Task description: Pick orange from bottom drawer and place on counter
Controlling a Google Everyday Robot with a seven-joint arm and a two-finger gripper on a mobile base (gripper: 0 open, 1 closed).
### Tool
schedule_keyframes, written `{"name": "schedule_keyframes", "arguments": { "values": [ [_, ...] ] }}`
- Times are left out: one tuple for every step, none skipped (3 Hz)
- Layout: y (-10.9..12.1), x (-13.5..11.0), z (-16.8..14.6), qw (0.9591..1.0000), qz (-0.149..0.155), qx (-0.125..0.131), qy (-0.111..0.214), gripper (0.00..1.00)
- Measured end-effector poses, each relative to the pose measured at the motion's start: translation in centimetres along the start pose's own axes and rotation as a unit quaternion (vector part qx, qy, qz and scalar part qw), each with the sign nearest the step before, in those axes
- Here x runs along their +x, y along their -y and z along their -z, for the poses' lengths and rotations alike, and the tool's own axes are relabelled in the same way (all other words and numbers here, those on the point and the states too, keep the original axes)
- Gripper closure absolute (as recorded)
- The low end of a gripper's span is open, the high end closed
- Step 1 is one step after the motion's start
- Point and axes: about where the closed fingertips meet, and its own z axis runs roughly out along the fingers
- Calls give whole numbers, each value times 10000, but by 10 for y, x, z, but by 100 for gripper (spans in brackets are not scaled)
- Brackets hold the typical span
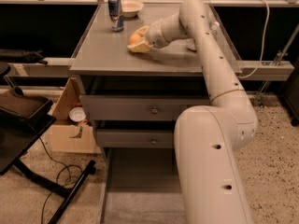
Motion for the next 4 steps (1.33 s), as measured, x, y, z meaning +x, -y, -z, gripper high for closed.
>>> {"name": "schedule_keyframes", "arguments": {
  "values": [
    [2, -6, 2, 10000, 0, 0, 0, 82],
    [2, -6, 2, 10000, 0, 0, 0, 61],
    [2, -6, 2, 10000, 0, 0, 0, 37],
    [2, -6, 2, 10000, 0, 0, 0, 12]
  ]
}}
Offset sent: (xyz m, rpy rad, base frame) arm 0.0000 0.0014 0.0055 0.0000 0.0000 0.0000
